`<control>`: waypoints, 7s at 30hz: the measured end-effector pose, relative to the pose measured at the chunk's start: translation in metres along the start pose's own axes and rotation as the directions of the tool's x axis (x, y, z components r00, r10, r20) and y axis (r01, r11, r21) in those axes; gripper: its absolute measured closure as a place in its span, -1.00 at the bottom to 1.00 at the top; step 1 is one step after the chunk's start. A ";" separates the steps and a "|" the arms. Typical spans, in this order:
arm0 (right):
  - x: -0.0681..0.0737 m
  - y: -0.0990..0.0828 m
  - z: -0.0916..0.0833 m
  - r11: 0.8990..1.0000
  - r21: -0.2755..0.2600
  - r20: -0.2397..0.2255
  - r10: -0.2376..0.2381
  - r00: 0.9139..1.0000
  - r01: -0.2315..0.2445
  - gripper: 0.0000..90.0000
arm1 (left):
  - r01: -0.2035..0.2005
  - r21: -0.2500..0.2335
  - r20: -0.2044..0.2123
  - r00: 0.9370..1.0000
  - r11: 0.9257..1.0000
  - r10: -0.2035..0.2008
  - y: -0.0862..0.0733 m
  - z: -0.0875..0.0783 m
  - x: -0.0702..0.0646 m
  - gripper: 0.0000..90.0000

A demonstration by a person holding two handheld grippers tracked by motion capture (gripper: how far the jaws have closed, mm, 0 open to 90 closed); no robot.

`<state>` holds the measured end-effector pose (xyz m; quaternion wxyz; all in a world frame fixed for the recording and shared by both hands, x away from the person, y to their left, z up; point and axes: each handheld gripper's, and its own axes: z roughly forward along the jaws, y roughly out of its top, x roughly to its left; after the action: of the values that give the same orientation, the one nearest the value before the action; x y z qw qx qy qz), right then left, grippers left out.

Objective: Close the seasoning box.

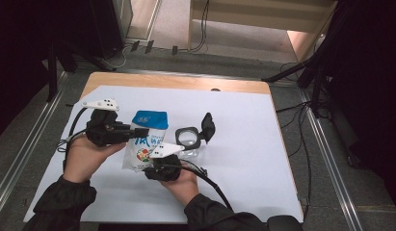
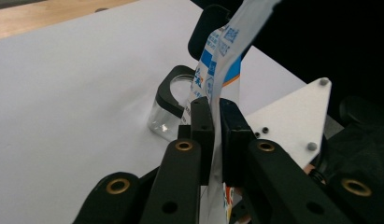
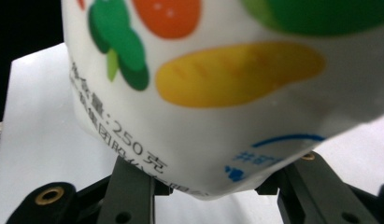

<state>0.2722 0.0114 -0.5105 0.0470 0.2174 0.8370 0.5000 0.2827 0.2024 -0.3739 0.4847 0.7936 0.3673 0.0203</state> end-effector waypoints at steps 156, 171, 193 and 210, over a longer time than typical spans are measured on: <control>-0.002 -0.002 -0.027 0.974 -0.050 -0.115 0.214 0.970 -0.221 0.38 | 0.032 0.096 -0.002 0.999 0.995 -0.032 0.012 0.060 -0.004 1.00; -0.009 0.001 -0.029 0.966 -0.028 -0.177 0.246 0.953 -0.255 0.41 | 0.044 0.128 -0.009 0.999 0.991 -0.043 0.016 0.063 0.000 1.00; -0.015 0.002 -0.029 0.963 -0.018 -0.177 0.261 0.949 -0.268 0.40 | 0.053 0.116 -0.006 0.999 0.992 -0.053 0.019 0.070 0.004 1.00; -0.019 0.000 -0.031 0.957 -0.032 -0.182 0.278 0.943 -0.289 0.40 | 0.021 0.126 -0.008 1.000 0.992 -0.020 0.022 0.075 0.004 1.00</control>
<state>0.2800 -0.0215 -0.4979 -0.0931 0.2892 0.7829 0.5429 0.3267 0.1424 -0.3974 0.4326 0.8187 0.3776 -0.0050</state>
